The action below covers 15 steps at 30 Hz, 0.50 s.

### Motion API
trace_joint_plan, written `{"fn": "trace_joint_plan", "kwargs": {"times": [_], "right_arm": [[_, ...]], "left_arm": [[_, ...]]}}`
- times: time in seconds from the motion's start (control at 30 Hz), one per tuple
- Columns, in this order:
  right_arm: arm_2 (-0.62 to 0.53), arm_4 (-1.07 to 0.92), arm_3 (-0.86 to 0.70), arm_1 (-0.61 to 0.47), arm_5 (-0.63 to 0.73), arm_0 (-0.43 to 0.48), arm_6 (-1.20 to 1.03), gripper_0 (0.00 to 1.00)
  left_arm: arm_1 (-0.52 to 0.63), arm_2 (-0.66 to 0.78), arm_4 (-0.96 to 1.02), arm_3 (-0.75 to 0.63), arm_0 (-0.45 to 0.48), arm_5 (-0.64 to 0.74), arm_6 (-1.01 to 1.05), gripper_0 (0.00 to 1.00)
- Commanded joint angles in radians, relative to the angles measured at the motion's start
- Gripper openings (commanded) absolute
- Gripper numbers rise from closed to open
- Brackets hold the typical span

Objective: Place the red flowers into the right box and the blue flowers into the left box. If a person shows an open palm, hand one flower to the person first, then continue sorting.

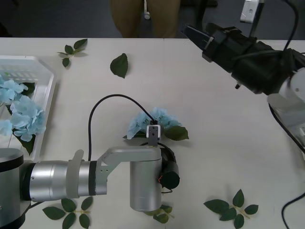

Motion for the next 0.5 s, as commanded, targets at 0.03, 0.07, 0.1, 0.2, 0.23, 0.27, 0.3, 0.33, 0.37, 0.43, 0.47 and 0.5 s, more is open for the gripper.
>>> {"fn": "trace_joint_plan", "kwargs": {"times": [0.03, 0.07, 0.1, 0.2, 0.23, 0.27, 0.3, 0.33, 0.37, 0.43, 0.47, 0.5], "right_arm": [[-0.072, -0.060, -0.078, -0.141, 0.016, 0.100, -0.006, 1.00], [-0.092, -0.065, -0.078, -0.167, 0.025, 0.120, -0.006, 1.00], [-0.113, -0.060, -0.065, -0.194, 0.039, 0.142, -0.009, 1.00], [-0.159, -0.060, -0.007, -0.246, 0.117, 0.159, -0.015, 1.00], [-0.179, -0.060, 0.030, -0.264, 0.169, 0.157, -0.017, 1.00], [-0.201, -0.060, 0.064, -0.275, 0.229, 0.148, -0.015, 1.00], [-0.208, -0.062, 0.080, -0.279, 0.258, 0.142, -0.015, 1.00], [-0.225, -0.063, 0.110, -0.282, 0.318, 0.128, -0.018, 1.00], [-0.241, -0.072, 0.133, -0.278, 0.376, 0.123, -0.021, 1.00], [-0.251, -0.074, 0.157, -0.276, 0.441, 0.116, -0.031, 1.00], [-0.259, -0.075, 0.179, -0.276, 0.490, 0.111, -0.055, 1.00], [-0.262, -0.074, 0.199, -0.275, 0.551, 0.099, -0.078, 1.00]], "left_arm": [[-0.014, -0.017, -0.008, 0.026, 0.035, 0.009, 0.004, 1.00], [-0.015, -0.017, -0.008, 0.024, 0.035, 0.009, 0.003, 1.00], [-0.015, -0.017, -0.008, 0.024, 0.035, 0.011, 0.004, 0.99], [-0.015, -0.017, -0.008, 0.024, 0.036, 0.014, 0.001, 0.27], [-0.015, -0.015, -0.008, 0.024, 0.036, 0.016, 0.000, 0.13], [-0.014, -0.017, -0.008, 0.024, 0.035, 0.017, -0.002, 0.08], [-0.015, -0.017, -0.008, 0.024, 0.036, 0.017, -0.003, 0.07], [-0.015, -0.017, -0.008, 0.024, 0.035, 0.019, -0.005, 0.05], [-0.015, -0.017, -0.008, 0.024, 0.036, 0.020, -0.005, 0.02], [-0.015, -0.017, -0.008, 0.024, 0.035, 0.019, -0.008, 0.01], [-0.014, -0.017, -0.008, 0.024, 0.036, 0.019, -0.006, 0.01], [-0.014, -0.017, -0.006, 0.024, 0.035, 0.019, -0.006, 0.01]]}}
